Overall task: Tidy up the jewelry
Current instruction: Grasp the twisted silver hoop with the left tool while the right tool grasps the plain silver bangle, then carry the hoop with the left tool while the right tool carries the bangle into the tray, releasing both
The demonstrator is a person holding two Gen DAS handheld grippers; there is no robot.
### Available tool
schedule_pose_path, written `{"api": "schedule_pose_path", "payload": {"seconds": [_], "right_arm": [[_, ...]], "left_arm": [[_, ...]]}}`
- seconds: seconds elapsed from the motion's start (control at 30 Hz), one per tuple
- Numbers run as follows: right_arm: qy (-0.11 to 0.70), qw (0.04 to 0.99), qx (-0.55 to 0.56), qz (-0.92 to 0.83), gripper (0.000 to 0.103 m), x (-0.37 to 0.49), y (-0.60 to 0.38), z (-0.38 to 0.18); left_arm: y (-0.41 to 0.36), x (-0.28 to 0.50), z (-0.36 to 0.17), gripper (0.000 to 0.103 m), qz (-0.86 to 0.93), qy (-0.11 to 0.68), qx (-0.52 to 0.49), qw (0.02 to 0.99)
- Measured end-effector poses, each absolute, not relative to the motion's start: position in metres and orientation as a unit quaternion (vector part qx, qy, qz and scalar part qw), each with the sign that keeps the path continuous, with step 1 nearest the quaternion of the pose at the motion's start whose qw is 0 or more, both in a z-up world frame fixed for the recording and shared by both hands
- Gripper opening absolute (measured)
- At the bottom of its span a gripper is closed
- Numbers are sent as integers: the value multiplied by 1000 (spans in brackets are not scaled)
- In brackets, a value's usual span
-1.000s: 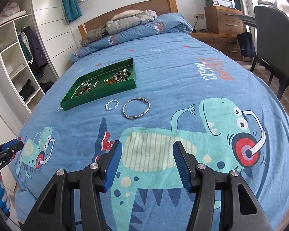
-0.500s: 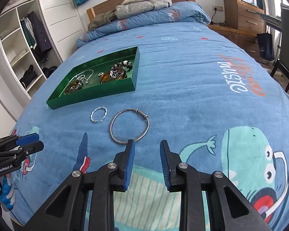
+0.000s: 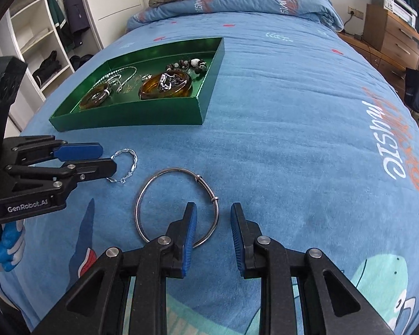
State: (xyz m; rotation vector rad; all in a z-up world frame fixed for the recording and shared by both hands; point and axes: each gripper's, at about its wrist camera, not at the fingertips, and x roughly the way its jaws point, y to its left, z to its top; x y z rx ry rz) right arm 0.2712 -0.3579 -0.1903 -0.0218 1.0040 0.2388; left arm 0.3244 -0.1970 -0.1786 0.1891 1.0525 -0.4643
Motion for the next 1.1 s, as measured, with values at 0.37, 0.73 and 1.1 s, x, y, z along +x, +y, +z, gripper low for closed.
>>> {"api": "schedule_pose_path", "payload": {"seconds": [0.37, 0.73, 1.1], "right_arm": [[482, 857, -91, 159, 19, 286, -346, -203], [440, 885, -83, 131, 6, 257, -346, -188], [359, 923, -72, 115, 6, 257, -329, -120]], "left_arm": [[-214, 332, -191, 6, -227, 494, 129, 829], [-198, 306, -169, 5, -208, 454, 116, 859], [-137, 316, -106, 5, -191, 401, 78, 892]]}}
